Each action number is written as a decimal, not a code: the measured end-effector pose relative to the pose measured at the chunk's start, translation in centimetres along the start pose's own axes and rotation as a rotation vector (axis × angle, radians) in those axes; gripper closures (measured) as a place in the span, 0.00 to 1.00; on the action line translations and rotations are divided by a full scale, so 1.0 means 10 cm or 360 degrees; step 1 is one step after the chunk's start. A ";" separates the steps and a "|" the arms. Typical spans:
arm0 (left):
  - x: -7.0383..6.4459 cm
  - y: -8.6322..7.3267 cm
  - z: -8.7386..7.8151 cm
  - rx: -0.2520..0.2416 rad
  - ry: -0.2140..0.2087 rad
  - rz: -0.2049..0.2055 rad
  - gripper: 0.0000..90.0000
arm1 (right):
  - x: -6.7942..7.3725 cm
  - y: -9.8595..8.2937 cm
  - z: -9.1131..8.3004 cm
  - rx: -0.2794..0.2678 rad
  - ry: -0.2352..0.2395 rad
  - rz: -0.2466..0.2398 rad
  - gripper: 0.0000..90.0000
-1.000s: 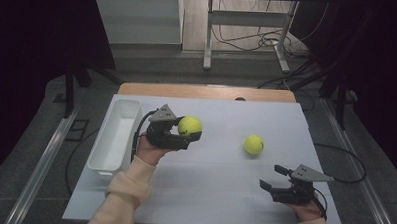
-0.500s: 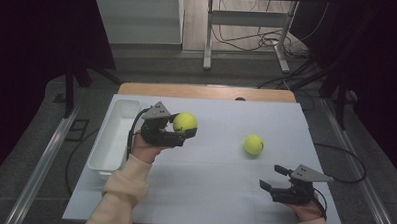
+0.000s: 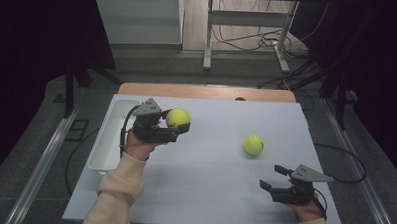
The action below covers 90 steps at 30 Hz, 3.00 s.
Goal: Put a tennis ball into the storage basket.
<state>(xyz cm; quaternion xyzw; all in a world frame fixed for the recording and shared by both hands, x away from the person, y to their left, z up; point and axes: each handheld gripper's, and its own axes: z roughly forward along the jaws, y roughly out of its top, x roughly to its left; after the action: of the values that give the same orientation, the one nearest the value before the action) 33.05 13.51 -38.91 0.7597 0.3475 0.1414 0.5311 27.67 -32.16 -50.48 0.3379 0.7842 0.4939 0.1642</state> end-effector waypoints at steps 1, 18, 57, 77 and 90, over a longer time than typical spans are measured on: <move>0.00 0.00 -0.01 -0.0002 0.0003 -0.0003 0.29 | 0.00 0.00 0.00 0.0001 0.0001 -0.0001 0.18; 0.10 0.00 -0.09 -0.0017 0.0048 -0.0030 0.29 | 0.00 0.00 0.00 0.0001 0.0001 -0.0002 0.18; 0.42 -0.06 -0.36 -0.0099 0.0191 -0.0173 0.29 | 0.01 0.00 0.01 0.0011 0.0001 -0.0009 0.18; 0.73 -0.11 -0.54 -0.0076 0.0409 -0.0247 0.29 | 0.02 0.00 0.01 0.0010 -0.0006 -0.0007 0.18; 0.91 -0.16 -0.57 -0.0050 0.0488 -0.0306 0.29 | 0.02 -0.01 0.01 0.0013 0.0000 -0.0013 0.18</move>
<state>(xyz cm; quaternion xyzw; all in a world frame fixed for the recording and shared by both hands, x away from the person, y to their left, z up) 35.66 23.98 -39.51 0.6841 0.4933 0.2096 0.4946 27.56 -31.92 -50.58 0.3354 0.7876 0.4899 0.1648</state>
